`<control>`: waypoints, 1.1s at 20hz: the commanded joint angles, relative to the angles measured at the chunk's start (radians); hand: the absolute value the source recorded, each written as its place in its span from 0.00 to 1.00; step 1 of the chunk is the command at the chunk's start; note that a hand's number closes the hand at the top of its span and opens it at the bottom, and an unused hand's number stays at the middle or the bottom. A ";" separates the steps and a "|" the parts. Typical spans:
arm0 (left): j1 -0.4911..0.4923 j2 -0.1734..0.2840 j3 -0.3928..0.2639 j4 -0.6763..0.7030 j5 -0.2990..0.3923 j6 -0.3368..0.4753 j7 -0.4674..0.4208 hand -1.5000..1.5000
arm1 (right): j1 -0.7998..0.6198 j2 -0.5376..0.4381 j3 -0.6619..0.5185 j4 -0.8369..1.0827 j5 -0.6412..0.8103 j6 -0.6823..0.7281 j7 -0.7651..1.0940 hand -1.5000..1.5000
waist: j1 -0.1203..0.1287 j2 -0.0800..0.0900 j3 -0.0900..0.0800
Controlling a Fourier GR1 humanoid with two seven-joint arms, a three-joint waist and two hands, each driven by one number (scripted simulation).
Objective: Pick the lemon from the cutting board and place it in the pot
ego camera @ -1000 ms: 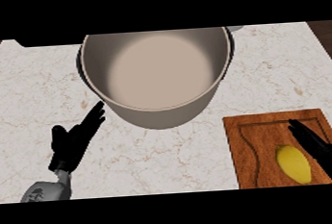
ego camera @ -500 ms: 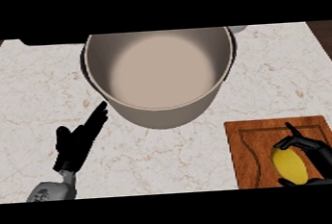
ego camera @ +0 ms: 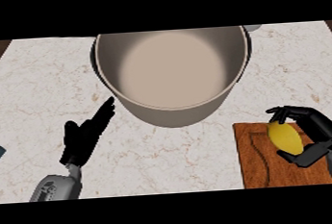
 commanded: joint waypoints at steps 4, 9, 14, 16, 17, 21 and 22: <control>-0.002 -0.016 -0.026 -0.008 -0.011 -0.004 0.013 0.50 | -0.314 -0.075 -0.012 0.243 0.029 0.108 -0.105 1.00 | 0.042 0.020 0.012; -0.031 -0.024 -0.016 -0.007 -0.013 0.010 0.048 0.50 | -0.449 -0.071 0.026 0.369 0.102 0.062 -0.200 1.00 | 0.013 0.015 0.009; -0.021 -0.016 -0.001 -0.003 -0.002 -0.003 0.052 0.50 | -0.510 -0.090 0.063 0.453 0.184 -0.029 -0.337 1.00 | -0.006 0.011 0.008; -0.010 0.003 0.023 0.019 -0.003 -0.007 0.015 0.50 | -0.548 -0.118 0.060 0.466 0.197 -0.054 -0.365 1.00 | -0.020 0.007 0.006; -0.006 0.010 0.031 0.023 0.005 -0.017 0.011 0.50 | -0.589 -0.142 0.056 0.483 0.194 -0.031 -0.361 1.00 | -0.014 0.009 0.006; -0.003 0.009 0.025 -0.012 -0.003 -0.009 0.062 0.50 | -0.681 -0.089 0.080 0.495 0.238 -0.142 -0.355 1.00 | -0.025 0.002 0.005; 0.046 -0.006 0.012 -0.038 -0.015 0.005 0.034 0.50 | -0.635 -0.126 0.082 0.479 0.245 -0.128 -0.398 1.00 | -0.040 -0.004 0.005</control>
